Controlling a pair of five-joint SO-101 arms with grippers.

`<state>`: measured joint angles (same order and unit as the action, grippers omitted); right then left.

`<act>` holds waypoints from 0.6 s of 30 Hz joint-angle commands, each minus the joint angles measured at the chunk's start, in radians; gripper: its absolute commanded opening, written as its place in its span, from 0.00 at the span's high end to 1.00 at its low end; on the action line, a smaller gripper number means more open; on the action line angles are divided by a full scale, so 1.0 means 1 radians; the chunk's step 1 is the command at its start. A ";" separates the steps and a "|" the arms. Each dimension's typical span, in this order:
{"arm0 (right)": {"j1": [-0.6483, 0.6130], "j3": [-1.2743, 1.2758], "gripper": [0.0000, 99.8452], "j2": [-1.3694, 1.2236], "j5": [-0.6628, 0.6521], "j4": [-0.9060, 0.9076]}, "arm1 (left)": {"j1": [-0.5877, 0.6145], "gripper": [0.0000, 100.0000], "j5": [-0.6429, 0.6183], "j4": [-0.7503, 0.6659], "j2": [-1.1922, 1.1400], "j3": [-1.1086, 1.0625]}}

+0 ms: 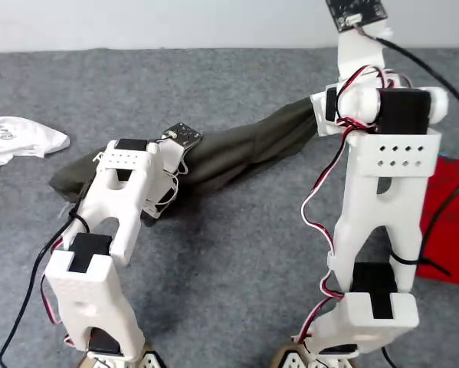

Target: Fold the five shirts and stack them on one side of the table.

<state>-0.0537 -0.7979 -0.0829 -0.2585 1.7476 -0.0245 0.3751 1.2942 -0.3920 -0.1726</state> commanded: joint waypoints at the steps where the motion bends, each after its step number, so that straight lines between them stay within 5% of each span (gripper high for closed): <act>1: 0.015 -0.014 0.99 0.019 0.005 -0.012 | 0.023 0.99 0.008 0.071 0.044 0.054; 11: 0.022 -0.014 0.99 0.107 0.003 -0.027 | 0.100 0.99 0.008 0.356 0.414 0.392; 18: 0.104 -0.014 0.99 0.236 0.003 -0.136 | 0.203 0.99 0.006 0.394 0.617 0.613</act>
<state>0.0077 -0.7979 0.0506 -0.2585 1.6755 0.1381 0.3767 1.6794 0.1158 0.3307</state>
